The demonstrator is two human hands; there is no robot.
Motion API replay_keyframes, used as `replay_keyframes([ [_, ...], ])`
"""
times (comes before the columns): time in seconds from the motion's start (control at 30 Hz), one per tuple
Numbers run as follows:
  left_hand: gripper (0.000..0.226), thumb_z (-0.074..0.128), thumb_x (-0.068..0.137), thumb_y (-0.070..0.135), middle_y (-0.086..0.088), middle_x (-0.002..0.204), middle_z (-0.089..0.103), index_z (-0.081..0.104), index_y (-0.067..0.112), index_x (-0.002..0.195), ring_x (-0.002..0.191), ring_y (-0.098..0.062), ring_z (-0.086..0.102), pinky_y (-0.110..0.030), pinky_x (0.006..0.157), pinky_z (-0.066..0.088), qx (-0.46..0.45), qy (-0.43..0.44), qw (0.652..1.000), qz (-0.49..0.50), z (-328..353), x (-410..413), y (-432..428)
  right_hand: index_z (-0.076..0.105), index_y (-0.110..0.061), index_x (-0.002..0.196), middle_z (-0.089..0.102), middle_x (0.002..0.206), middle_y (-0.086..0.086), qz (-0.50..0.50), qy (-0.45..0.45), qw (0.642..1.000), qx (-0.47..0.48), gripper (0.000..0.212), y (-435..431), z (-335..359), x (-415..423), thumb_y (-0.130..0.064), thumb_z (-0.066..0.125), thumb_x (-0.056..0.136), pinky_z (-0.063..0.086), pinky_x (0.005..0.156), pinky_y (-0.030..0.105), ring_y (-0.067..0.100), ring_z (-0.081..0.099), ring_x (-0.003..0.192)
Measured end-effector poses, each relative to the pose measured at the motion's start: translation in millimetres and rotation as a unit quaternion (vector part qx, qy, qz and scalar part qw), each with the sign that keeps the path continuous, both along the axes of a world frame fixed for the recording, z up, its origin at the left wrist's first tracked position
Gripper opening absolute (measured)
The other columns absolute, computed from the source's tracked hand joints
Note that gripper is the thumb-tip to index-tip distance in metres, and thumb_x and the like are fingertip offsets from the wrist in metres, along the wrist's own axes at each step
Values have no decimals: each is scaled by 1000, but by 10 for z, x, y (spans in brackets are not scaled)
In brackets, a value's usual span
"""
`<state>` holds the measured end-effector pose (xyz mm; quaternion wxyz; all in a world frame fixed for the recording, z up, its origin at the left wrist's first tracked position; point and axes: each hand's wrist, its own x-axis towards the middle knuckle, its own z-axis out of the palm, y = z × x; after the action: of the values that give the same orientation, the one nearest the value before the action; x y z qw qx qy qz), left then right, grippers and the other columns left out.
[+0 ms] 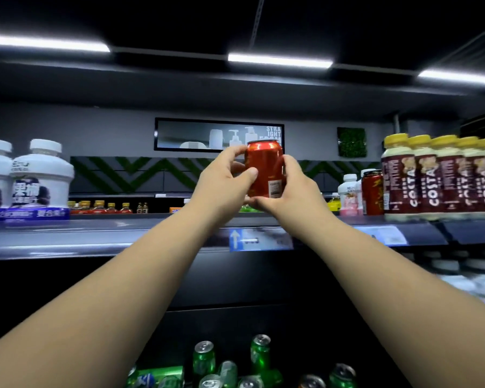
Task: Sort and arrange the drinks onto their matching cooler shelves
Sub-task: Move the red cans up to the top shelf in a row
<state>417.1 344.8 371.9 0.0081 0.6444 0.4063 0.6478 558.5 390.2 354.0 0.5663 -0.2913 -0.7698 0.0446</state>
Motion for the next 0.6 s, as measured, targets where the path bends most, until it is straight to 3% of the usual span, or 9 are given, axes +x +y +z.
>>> replay_keyframes([
  [0.07, 44, 61, 90, 14, 0, 112, 62, 53, 34, 129, 102, -24, 67, -44, 75, 61, -4, 22, 999, -23, 23, 111, 62, 49, -35, 126, 63, 109, -10, 17, 32, 999, -11, 69, 127, 34, 202, -35, 89, 70, 50, 83, 25, 10, 62, 99],
  [0.17, 48, 65, 87, 25, 6, 111, 62, 51, 33, 133, 99, -17, 63, -42, 88, 55, -24, 127, 987, 99, 1, 204, 181, 50, -35, 131, 58, 117, -3, 13, 36, 999, -19, 74, 309, 80, 454, -36, 89, 68, 46, 87, 28, 13, 59, 104],
  [0.3, 49, 62, 88, 37, 9, 114, 62, 48, 33, 135, 103, -15, 61, -39, 96, 50, -107, 198, 957, 182, -100, 269, 371, 46, -23, 139, 54, 109, -10, 13, 30, 998, -49, 77, 489, 68, 632, -28, 87, 73, 38, 73, 15, 6, 55, 94],
  [0.37, 48, 63, 86, 40, 12, 112, 64, 50, 35, 132, 104, -12, 62, -40, 98, 49, -132, 223, 953, 154, -89, 294, 428, 46, -23, 139, 56, 105, -14, 31, 33, 997, -60, 78, 566, 52, 647, -26, 86, 73, 39, 71, 16, 3, 57, 92],
  [0.47, 55, 65, 73, 40, 8, 111, 70, 56, 28, 126, 106, -9, 65, -41, 101, 49, -140, 188, 969, 73, -88, 282, 491, 47, -24, 136, 60, 108, -13, 71, 21, 994, -82, 73, 649, 63, 637, -26, 84, 73, 44, 73, 19, 0, 59, 94],
  [0.6, 36, 67, 91, 26, 11, 101, 71, 57, 24, 125, 100, -6, 66, -37, 98, 49, -108, 185, 973, 90, -112, 223, 479, 46, -26, 135, 69, 113, 0, 120, 33, 986, -112, 78, 747, 58, 656, -31, 85, 68, 55, 93, 39, 13, 69, 99],
])
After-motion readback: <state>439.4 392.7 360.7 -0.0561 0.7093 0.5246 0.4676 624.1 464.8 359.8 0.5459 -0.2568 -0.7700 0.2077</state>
